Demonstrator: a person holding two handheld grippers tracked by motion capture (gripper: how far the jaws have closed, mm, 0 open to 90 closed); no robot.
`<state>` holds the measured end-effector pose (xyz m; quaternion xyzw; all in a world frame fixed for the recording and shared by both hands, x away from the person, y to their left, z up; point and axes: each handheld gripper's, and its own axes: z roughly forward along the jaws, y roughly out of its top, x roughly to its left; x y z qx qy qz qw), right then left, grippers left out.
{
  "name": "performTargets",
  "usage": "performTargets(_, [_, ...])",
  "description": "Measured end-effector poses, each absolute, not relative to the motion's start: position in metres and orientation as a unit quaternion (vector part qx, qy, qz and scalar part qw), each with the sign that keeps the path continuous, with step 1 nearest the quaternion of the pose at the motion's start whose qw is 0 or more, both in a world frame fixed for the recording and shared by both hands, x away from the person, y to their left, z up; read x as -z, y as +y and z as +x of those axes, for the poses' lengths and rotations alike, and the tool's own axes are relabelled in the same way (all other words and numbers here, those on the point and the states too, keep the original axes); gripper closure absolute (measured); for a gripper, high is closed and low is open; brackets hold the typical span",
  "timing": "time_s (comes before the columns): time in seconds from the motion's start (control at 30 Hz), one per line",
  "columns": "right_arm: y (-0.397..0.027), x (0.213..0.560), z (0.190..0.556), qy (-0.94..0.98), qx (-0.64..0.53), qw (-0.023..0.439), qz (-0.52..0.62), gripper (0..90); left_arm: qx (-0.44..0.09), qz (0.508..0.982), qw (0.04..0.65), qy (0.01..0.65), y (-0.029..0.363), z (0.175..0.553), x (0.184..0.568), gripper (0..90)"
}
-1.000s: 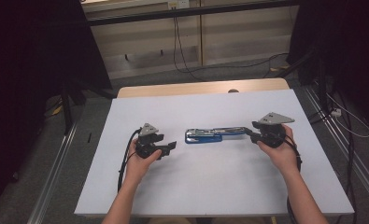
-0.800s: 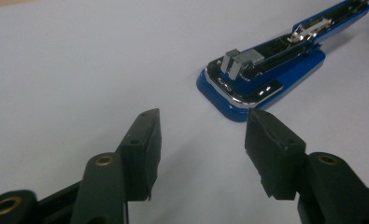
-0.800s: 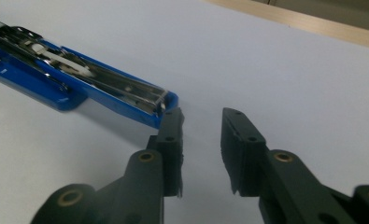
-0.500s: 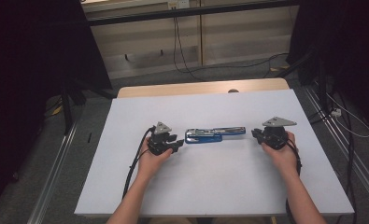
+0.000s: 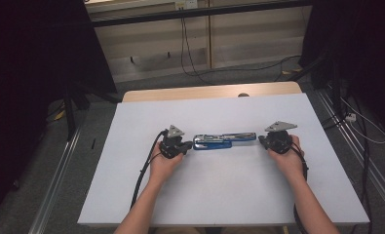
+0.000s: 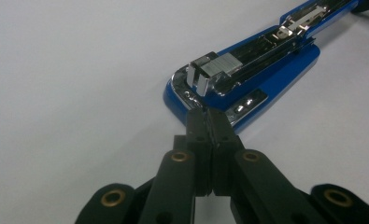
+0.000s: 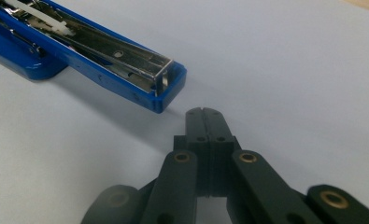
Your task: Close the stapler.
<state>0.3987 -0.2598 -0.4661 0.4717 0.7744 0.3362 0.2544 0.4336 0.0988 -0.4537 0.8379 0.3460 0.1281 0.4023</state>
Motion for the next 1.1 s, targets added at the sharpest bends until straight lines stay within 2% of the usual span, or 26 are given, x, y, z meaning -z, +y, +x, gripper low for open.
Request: performTargets(1.1, [-0.2527,0.4577,0.4060,0.772,-0.382,0.224,0.455,90.0,-0.134,0.832,0.407,0.351,0.0932,0.4345,0.4586,89.1])
